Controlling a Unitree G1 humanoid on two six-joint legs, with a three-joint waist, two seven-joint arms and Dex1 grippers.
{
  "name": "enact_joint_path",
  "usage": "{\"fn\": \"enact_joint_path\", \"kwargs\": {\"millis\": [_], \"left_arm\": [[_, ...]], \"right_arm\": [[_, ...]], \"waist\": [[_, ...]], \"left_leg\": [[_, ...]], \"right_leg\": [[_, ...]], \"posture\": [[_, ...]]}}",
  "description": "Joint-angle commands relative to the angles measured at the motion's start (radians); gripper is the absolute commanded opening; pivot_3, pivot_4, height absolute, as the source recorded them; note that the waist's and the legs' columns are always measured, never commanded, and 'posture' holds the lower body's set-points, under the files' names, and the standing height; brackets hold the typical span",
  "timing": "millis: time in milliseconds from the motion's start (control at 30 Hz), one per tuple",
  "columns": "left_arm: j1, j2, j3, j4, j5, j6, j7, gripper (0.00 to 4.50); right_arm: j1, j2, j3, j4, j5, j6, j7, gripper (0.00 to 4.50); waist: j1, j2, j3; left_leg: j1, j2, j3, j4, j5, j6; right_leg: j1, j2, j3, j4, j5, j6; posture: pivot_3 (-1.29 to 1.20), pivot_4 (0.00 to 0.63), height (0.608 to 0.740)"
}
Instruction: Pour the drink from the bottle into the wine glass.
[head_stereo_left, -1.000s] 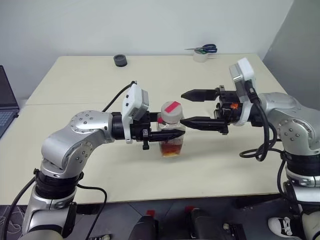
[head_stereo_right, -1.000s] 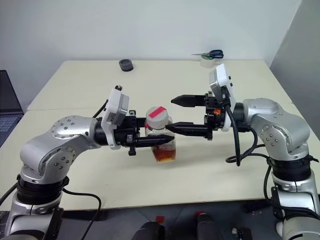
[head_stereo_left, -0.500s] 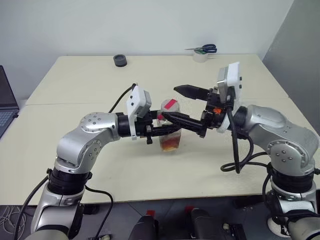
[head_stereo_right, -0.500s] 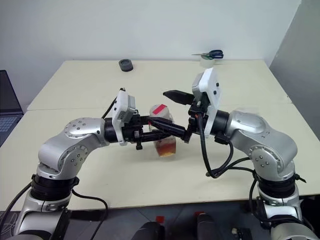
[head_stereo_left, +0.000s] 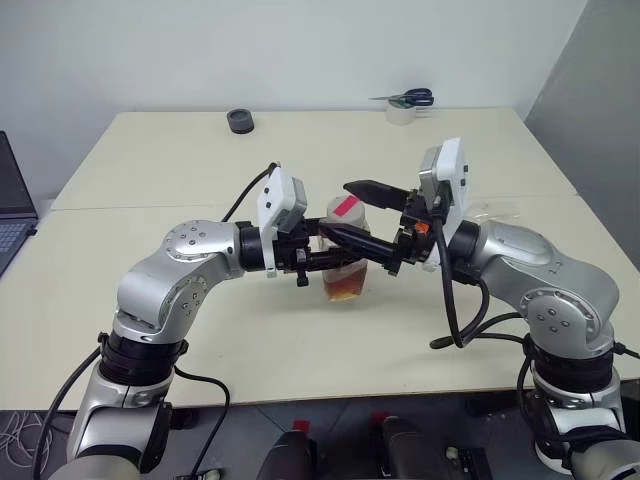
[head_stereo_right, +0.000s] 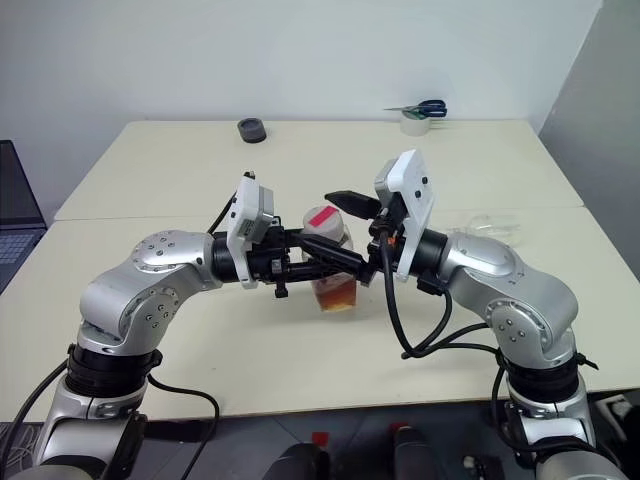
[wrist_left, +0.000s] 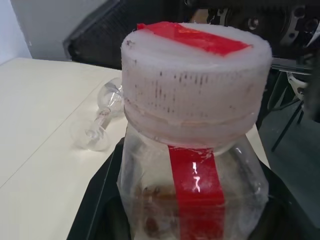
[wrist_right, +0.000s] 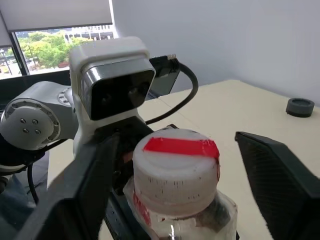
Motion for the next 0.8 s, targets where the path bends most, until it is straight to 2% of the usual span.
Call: {"fn": "enact_joint_path", "kwargs": {"millis": [33,100,367,467,667,800], "left_arm": [[-0.029,0.004,0.011,-0.018,-0.003,-0.016,-0.012,1.86],[-0.03,0.004,0.012,-0.016,-0.003,-0.016,-0.012,1.86],[-0.008,0.017,0.015,-0.05,-0.022,-0.001,-0.021,1.86],[-0.012,0.044,0.025,-0.103,-0.075,0.044,-0.045,1.86],[-0.048,0.117,0.067,-0.196,-0.216,0.138,-0.096,1.86],[-0.048,0.146,0.083,-0.219,-0.264,0.164,-0.104,1.86]], "right_arm": [[-0.011,0.003,-0.013,-0.022,0.002,-0.024,0.0,2.47],[-0.01,0.003,-0.012,-0.02,-0.001,-0.027,0.001,1.85],[-0.014,-0.033,0.003,-0.01,-0.013,-0.044,0.057,1.85],[-0.051,-0.074,0.005,0.05,-0.006,-0.066,0.17,1.85],[-0.244,-0.152,0.046,0.325,0.026,-0.092,0.563,1.85],[-0.401,-0.142,0.105,0.542,-0.02,-0.119,0.741,1.85]], "waist": [[0.0,0.0,0.0],[0.0,0.0,0.0],[0.0,0.0,0.0],[-0.001,0.0,0.0],[-0.003,0.001,0.002],[-0.004,0.001,0.002]], "left_leg": [[0.0,0.0,0.0,0.0,0.0,0.0],[0.0,0.0,0.0,0.0,0.0,0.0],[0.0,0.0,0.0,0.0,0.0,0.0],[0.0,0.0,0.0,0.0,-0.001,0.002],[0.001,0.0,0.0,0.0,-0.003,0.005],[0.001,0.001,0.0,0.0,-0.003,0.005]], "right_leg": [[0.0,0.0,0.0,0.0,0.0,0.0],[0.0,0.0,0.0,0.0,0.0,0.0],[0.0,0.0,0.0,0.0,0.0,0.0],[0.0,0.001,0.0,0.0,0.0,0.0],[0.001,0.004,-0.001,0.0,0.0,0.0],[0.001,0.004,-0.001,-0.001,0.0,0.0]], "posture": [[0.0,0.15,0.74],[0.0,0.15,0.74],[0.0,0.15,0.74],[0.0,0.15,0.74],[0.0,0.15,0.74],[0.0,0.15,0.74]]}}
